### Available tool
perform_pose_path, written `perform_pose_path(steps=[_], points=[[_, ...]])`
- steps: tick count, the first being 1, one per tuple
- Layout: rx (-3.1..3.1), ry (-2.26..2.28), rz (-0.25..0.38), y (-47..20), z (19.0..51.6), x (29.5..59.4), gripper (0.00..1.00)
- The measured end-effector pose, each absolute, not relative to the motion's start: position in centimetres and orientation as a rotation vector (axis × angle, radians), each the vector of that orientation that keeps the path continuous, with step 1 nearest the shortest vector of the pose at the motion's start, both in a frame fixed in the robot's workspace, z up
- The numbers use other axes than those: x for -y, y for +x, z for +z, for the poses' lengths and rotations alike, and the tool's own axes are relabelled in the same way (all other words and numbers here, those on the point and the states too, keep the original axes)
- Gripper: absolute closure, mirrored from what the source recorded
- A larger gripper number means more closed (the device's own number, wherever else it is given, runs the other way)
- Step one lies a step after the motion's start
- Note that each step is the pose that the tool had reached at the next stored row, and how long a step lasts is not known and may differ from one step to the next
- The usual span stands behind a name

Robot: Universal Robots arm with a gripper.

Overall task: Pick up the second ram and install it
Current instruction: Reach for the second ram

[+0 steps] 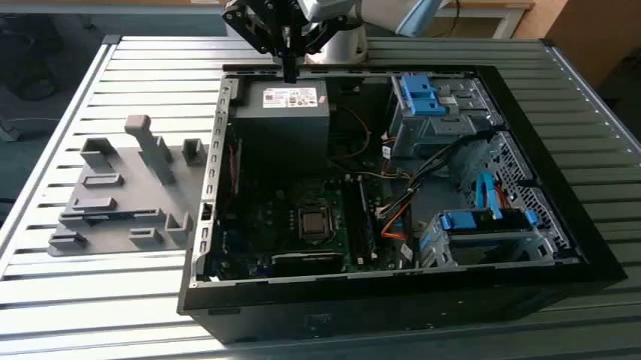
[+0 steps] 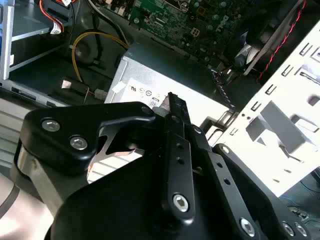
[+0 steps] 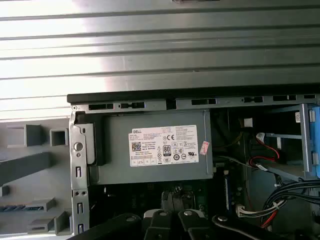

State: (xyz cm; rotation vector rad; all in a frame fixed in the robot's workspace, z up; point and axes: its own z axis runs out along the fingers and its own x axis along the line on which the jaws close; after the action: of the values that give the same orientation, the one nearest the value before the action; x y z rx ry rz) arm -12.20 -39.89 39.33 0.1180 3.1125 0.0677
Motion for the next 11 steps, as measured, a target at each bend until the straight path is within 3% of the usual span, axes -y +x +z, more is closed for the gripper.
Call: perform_pose_path(steps=[11], points=[[-3.112, 0.118, 0.068, -12.5, 39.33, 39.89, 0.89]])
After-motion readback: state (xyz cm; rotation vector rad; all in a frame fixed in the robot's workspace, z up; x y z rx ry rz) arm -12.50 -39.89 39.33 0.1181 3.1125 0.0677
